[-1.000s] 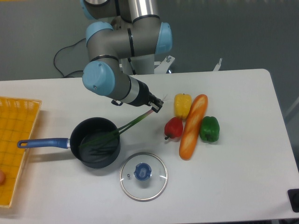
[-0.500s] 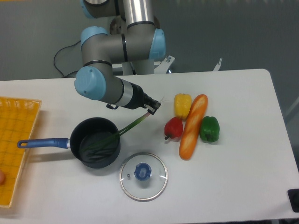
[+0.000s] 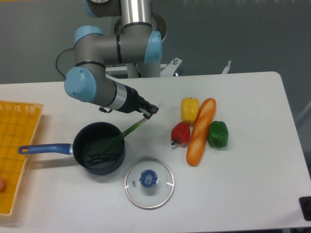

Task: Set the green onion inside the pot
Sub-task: 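Lower the gripper to push the green onion deeper into the saucepan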

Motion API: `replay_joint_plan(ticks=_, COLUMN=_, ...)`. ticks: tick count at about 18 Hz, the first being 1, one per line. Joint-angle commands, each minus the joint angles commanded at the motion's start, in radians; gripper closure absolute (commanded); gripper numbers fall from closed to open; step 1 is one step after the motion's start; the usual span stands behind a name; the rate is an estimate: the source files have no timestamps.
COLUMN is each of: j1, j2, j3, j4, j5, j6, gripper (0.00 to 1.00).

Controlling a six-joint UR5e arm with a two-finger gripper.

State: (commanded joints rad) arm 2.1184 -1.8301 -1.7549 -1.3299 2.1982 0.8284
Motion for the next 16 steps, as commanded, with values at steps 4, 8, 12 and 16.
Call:
replay_joint_plan(ticks=4, j1=-0.002, j2=0.003, j3=0.0, j4=-0.014, j5=0.003, j6=-0.002, gripper=0.91)
replay_joint_plan(ticks=8, j1=-0.011, j2=-0.005, j3=0.002, j4=-0.012, j5=0.005, j6=-0.023, gripper=0.91)
replay_joint_plan(ticks=12, j1=-0.015, j2=-0.021, j3=0.002, j4=-0.012, j5=0.025, j6=-0.038, gripper=0.9)
replay_joint_plan(ticks=16, j1=-0.017, j2=-0.034, j3=0.002, j4=-0.012, j5=0.026, j6=-0.054, gripper=0.88)
